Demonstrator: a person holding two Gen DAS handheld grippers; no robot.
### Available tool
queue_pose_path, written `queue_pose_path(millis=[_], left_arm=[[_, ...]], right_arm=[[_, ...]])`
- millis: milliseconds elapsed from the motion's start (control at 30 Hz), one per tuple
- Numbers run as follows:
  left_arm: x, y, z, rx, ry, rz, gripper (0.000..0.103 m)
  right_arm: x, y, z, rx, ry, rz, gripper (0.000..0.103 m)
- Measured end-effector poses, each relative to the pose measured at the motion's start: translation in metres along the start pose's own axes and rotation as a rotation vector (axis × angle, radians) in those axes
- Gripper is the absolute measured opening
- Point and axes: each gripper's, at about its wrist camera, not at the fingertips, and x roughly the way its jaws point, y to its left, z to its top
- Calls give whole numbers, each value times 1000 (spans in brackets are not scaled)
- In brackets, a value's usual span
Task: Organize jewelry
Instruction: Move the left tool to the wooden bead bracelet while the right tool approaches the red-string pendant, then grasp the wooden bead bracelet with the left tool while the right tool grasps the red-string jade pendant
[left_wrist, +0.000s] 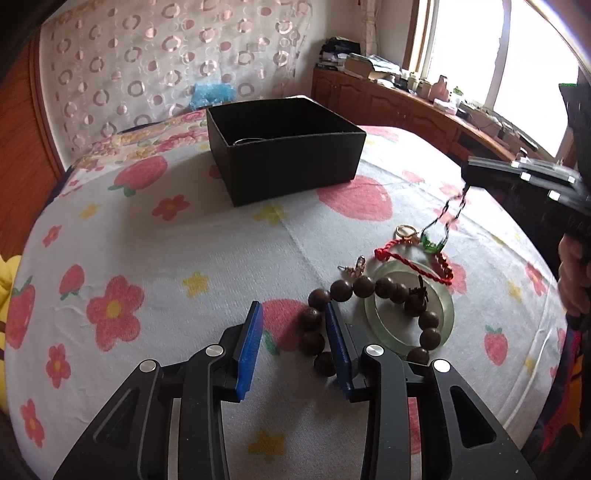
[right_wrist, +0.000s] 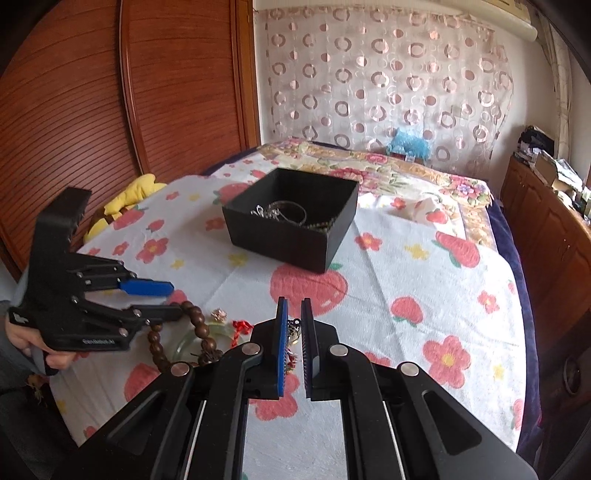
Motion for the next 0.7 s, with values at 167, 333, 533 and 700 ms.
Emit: queue_pose_path(millis=[167,333,533,700], left_arm=[[0,-2,0,11,-1,-10,21],[-5,-5,-2,18,-18,-24,13],[-36,-11,4,1,-107,-65,13],[-53,-17,10,10,-154,-67,13]], right_arm=[[-9,4,7,-7,-27,1,8],[-13,8,13,-10,-41,5,8],[-14,13,15,-16,-45,7,8],[-14,16,17,-17,-49,9,8]])
